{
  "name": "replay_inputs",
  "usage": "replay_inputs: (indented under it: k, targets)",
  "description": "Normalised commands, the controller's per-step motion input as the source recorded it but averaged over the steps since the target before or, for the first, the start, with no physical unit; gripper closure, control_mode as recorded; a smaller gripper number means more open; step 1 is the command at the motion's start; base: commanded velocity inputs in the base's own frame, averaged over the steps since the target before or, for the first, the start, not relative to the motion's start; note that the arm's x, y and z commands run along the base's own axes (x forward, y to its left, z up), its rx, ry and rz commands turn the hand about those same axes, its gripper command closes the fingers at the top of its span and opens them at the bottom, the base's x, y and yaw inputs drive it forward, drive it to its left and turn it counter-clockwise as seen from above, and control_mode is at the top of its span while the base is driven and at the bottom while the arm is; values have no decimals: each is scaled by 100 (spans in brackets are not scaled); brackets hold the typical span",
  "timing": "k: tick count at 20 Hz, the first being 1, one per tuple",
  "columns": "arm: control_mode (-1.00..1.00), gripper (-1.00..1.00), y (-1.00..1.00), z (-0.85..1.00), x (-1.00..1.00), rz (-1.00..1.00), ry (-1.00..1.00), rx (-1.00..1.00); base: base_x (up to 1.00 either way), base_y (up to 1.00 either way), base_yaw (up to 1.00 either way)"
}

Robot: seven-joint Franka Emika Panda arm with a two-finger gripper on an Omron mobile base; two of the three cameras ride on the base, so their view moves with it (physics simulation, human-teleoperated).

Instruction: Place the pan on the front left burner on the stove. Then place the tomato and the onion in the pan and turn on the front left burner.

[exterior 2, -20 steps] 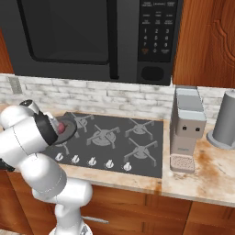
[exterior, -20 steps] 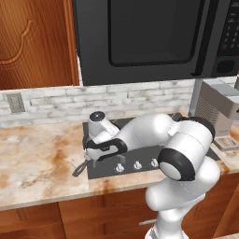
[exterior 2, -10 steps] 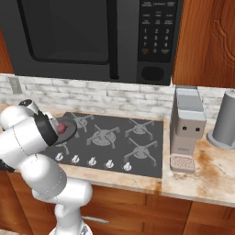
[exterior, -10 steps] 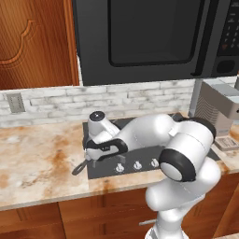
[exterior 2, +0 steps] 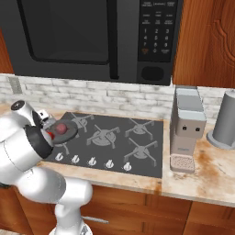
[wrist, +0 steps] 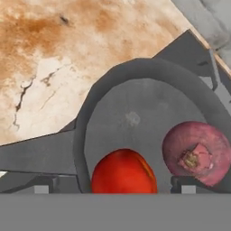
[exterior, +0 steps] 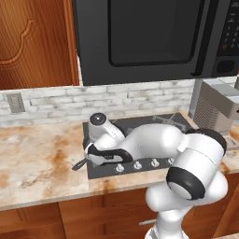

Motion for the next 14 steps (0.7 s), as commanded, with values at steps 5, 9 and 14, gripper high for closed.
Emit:
replay_inputs:
  k: [5, 9, 14]
  targets:
    - [-100, -100, -13, 41, -28, 0, -13, 4, 0, 0, 0]
    - [-100, -100, -32, 81, -30, 0, -5, 12, 0, 0, 0]
    - [-100, -100, -51, 75, -27, 0, -2, 17, 0, 0, 0]
